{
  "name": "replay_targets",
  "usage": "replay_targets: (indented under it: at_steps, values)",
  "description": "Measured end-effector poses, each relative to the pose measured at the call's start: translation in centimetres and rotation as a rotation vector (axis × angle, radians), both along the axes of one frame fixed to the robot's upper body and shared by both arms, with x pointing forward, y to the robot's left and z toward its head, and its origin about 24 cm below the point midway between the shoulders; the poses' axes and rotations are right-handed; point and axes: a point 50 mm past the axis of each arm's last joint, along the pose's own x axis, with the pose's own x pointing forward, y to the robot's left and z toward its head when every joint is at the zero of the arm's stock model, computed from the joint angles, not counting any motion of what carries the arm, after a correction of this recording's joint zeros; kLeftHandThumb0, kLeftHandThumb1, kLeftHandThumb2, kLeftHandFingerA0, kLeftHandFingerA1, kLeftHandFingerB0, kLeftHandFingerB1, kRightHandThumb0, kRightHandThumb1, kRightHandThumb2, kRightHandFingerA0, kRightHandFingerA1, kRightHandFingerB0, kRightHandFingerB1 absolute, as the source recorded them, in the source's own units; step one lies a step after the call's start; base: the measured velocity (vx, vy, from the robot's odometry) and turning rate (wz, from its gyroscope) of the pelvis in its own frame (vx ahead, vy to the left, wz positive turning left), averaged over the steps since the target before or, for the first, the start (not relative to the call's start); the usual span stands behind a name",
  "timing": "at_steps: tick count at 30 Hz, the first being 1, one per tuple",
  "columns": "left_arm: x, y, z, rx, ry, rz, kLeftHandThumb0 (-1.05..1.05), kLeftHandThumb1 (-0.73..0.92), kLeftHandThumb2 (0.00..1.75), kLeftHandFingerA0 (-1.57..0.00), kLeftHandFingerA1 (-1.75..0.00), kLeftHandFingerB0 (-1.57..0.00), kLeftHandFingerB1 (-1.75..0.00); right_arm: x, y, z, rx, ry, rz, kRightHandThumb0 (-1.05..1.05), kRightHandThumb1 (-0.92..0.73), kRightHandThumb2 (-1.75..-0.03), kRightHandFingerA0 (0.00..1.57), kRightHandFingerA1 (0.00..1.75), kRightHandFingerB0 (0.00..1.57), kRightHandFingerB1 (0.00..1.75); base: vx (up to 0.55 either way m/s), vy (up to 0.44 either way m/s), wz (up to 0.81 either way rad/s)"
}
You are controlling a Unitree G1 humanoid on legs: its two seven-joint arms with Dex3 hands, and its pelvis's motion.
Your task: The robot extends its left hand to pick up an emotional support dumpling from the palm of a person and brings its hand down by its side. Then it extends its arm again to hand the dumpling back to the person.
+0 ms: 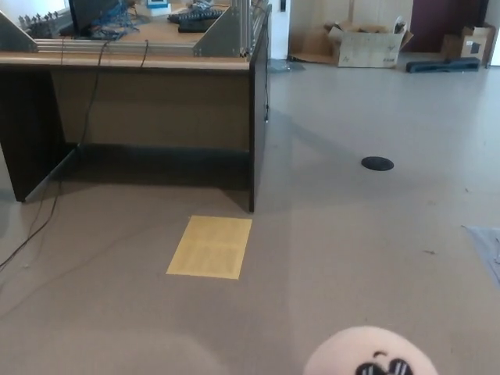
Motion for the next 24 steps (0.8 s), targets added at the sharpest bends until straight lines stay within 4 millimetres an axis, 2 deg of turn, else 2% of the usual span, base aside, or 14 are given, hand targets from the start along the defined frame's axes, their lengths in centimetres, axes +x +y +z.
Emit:
replay_targets:
  at_steps: [1, 3, 4, 5, 7, 8, 9, 10, 14, 15, 16, 17, 19, 24]
  values:
    - [0.3, 0.0, 0.4, -0.005, -0.024, -0.021, -0.74, 0.47, 0.80, -0.02, -0.39, -0.14, -0.30, 0.4, 0.2, 0.4, -0.004, -0.030, 0.009, -0.26, -0.56, -0.57, 0.83, 0.53, 0.77, 0.51, 0.00, 0.000, 0.00]
    - [0.8, -0.1, 1.0, -0.019, -0.055, -0.046, -0.74, 0.47, 0.80, -0.02, -0.39, -0.14, -0.30, 0.7, 0.3, 0.8, -0.009, -0.062, 0.016, -0.26, -0.56, -0.57, 0.83, 0.53, 0.77, 0.51, 0.00, 0.000, 0.00]
    - [1.1, 0.0, 1.6, -0.029, -0.080, -0.059, -0.67, 0.53, 0.57, -0.13, -0.31, -0.12, -0.24, 0.9, 0.3, 1.0, -0.012, -0.081, 0.020, -0.26, -0.56, -0.57, 0.83, 0.53, 0.77, 0.51, 0.00, 0.000, 0.00]
    - [1.5, 0.0, 2.2, -0.035, -0.107, -0.074, -0.34, 0.28, 0.88, -0.02, -0.48, 0.00, -0.47, 1.0, 0.4, 1.2, -0.013, -0.097, 0.022, -0.27, -0.56, -0.57, 0.84, 0.56, 0.77, 0.51, 0.00, 0.000, 0.00]
    - [2.5, -0.1, 4.1, -0.037, -0.179, -0.119, -0.33, 0.29, 0.88, -0.01, -0.47, 0.00, -0.48, 1.1, 0.4, 1.3, -0.016, -0.118, 0.026, -0.27, -0.56, -0.58, 0.83, 0.56, 0.76, 0.51, -0.02, 0.000, 0.03]
    - [3.3, -0.2, 5.7, -0.031, -0.234, -0.148, -0.33, 0.29, 0.88, -0.01, -0.47, 0.00, -0.48, 1.1, 0.4, 1.4, -0.017, -0.126, 0.028, -0.27, -0.56, -0.58, 0.83, 0.56, 0.76, 0.51, 0.00, 0.000, 0.00]
    - [4.0, -0.4, 7.1, -0.023, -0.285, -0.178, -0.67, 0.44, 0.74, -0.12, -0.41, -0.05, -0.21, 1.1, 0.5, 1.4, -0.018, -0.133, 0.032, -0.27, -0.56, -0.58, 0.83, 0.55, 0.76, 0.51, 0.00, 0.000, 0.00]
    - [4.7, -0.7, 8.6, -0.014, -0.334, -0.210, -0.69, 0.44, 0.74, -0.10, -0.40, -0.05, -0.18, 1.1, 0.5, 1.5, -0.018, -0.138, 0.033, -0.26, -0.56, -0.57, 0.83, 0.55, 0.76, 0.51, 0.00, 0.000, 0.00]
    - [7.0, -2.0, 14.3, 0.031, -0.501, -0.333, -0.65, 0.41, 0.78, -0.05, -0.42, -0.06, -0.12, 1.2, 0.6, 1.5, -0.019, -0.148, 0.039, -0.26, -0.56, -0.57, 0.83, 0.54, 0.77, 0.51, 0.00, 0.000, 0.00]
    - [7.7, -2.7, 16.7, 0.053, -0.560, -0.387, -0.65, 0.41, 0.78, -0.05, -0.42, -0.06, -0.12, 1.2, 0.6, 1.5, -0.020, -0.151, 0.040, -0.26, -0.56, -0.57, 0.83, 0.54, 0.77, 0.51, 0.00, 0.000, 0.00]
    - [8.2, -3.3, 18.5, 0.070, -0.604, -0.427, -0.70, 0.47, 0.56, -0.07, -0.29, 0.00, -0.19, 1.2, 0.6, 1.5, -0.021, -0.153, 0.040, -0.26, -0.56, -0.57, 0.83, 0.54, 0.77, 0.51, 0.00, 0.000, 0.00]
    - [8.5, -3.8, 20.2, 0.091, -0.641, -0.465, -0.60, 0.36, 0.79, -0.01, -0.31, 0.00, -0.20, 1.2, 0.6, 1.5, -0.021, -0.157, 0.041, -0.26, -0.56, -0.57, 0.83, 0.54, 0.77, 0.51, 0.00, 0.000, 0.00]
    - [9.3, -5.3, 23.8, 0.133, -0.714, -0.548, -0.59, 0.35, 0.78, 0.00, -0.20, 0.00, -0.18, 1.3, 0.7, 1.7, -0.022, -0.165, 0.043, -0.26, -0.56, -0.57, 0.83, 0.55, 0.77, 0.51, 0.00, 0.000, 0.00]
    - [10.0, -8.9, 29.5, 0.192, -0.799, -0.720, -0.54, 0.32, 0.77, 0.00, -0.17, 0.00, -0.16, 1.5, 0.8, 1.8, -0.024, -0.176, 0.050, -0.26, -0.56, -0.57, 0.82, 0.54, 0.76, 0.51, 0.00, 0.000, 0.00]
